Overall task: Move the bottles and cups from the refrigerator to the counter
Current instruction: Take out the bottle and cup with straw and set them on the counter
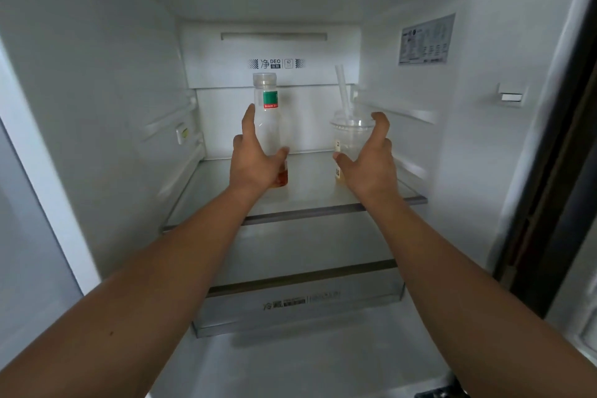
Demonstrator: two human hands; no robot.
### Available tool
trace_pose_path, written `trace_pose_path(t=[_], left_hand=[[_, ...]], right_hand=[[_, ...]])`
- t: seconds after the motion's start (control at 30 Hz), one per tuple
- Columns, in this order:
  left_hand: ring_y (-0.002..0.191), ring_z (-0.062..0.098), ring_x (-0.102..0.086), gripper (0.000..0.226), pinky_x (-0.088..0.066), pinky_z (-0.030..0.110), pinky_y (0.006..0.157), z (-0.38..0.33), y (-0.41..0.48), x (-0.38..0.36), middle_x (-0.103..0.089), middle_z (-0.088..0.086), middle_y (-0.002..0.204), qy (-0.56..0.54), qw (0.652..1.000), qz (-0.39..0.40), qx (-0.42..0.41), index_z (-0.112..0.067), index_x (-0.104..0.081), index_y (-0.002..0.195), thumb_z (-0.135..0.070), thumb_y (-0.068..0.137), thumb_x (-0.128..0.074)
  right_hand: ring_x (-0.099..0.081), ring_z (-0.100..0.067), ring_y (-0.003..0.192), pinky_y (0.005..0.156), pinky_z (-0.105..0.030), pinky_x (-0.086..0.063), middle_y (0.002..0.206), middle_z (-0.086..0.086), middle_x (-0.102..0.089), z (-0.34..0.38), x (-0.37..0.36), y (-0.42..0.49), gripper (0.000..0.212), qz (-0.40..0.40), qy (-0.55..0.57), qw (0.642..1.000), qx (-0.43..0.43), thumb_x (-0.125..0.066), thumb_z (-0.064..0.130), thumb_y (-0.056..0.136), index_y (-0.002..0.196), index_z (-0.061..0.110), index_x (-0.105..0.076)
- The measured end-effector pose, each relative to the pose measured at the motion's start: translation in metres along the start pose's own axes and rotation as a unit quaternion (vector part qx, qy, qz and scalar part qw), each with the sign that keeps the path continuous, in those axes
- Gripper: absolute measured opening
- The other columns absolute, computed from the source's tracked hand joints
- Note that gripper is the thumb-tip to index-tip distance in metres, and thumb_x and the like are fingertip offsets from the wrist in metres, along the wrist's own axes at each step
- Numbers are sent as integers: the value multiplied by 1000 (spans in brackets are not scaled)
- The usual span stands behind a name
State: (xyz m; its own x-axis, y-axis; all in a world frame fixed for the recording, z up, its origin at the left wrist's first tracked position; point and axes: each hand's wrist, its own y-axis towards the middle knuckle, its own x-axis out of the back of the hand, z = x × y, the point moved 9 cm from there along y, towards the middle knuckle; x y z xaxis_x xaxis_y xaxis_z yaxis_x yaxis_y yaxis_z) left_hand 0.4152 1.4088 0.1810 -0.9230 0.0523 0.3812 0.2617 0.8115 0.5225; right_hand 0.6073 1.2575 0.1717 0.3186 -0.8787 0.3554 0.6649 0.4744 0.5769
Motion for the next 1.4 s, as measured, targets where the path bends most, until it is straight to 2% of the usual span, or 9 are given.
trace_pose_path(t=[0.2,0.43,0.7,0.83,0.93,1.03,1.2,1.3,1.4], left_hand=[[113,24,-53,98,-49,50,103,-11,-9,12,-51,9,130,-23,1000,-11,-18,-40,-16,154,-31,80,-79],[111,17,-52,97,-50,47,101,-55,-57,48,-49,4,129,-57,996,-1,-62,-42,-15,155,-33,82,-78],[119,17,-56,98,-51,46,101,-71,-183,80,-47,-3,140,-121,985,99,-79,-54,-14,151,-33,82,-80],[127,17,-52,97,-50,50,101,-78,-260,83,-41,-6,149,-148,971,174,-72,-61,-12,147,-32,83,-79],[138,20,-46,100,-47,57,104,-87,-317,76,-34,-8,158,-151,959,225,-79,-60,-12,148,-29,82,-80],[139,17,-44,103,-46,57,106,-101,-371,62,-33,-12,159,-181,940,273,-96,-59,-14,149,-27,79,-83],[131,8,-52,97,-49,40,107,-155,-465,34,-47,-26,144,-251,882,373,-140,-62,-24,143,-23,78,-85],[121,9,-58,98,-52,41,101,-193,-522,15,-51,-8,141,-269,849,428,-156,-57,-23,147,-25,78,-85],[118,8,-59,100,-53,40,99,-239,-585,1,-52,-3,136,-290,807,478,-190,-54,-23,149,-27,76,-85]], right_hand=[[-54,-21,95,71,-29,-45,122,-7,-49,15,14,-11,83,-22,39,999,31,-77,21,87,151,31,-25],[-59,-24,104,88,-42,-56,127,-9,-53,65,49,-60,87,-25,59,996,66,-81,24,81,146,35,-24],[-65,-25,109,95,-46,-57,122,-2,-56,88,132,-188,92,-13,34,999,27,-84,31,81,146,39,-20],[-68,-22,109,92,-47,-61,131,-1,-58,87,185,-272,92,-26,20,999,-4,-85,33,80,143,46,-20],[-69,-12,104,89,-38,-63,124,14,-60,81,224,-333,91,-42,2,998,-40,-86,30,81,142,47,-19],[-68,-10,102,86,-27,-61,116,17,-58,75,267,-392,89,-78,-23,994,-71,-86,27,82,139,47,-21],[-66,-14,105,87,-33,-61,121,3,-57,65,352,-481,90,-142,-67,978,-135,-87,29,80,138,53,-23],[-65,-15,108,92,-41,-60,125,1,-55,62,409,-533,92,-183,-85,964,-172,-87,28,79,141,54,-24],[-68,-14,103,91,-46,-61,121,0,-61,61,469,-583,90,-229,-106,948,-195,-87,25,79,139,53,-26]])
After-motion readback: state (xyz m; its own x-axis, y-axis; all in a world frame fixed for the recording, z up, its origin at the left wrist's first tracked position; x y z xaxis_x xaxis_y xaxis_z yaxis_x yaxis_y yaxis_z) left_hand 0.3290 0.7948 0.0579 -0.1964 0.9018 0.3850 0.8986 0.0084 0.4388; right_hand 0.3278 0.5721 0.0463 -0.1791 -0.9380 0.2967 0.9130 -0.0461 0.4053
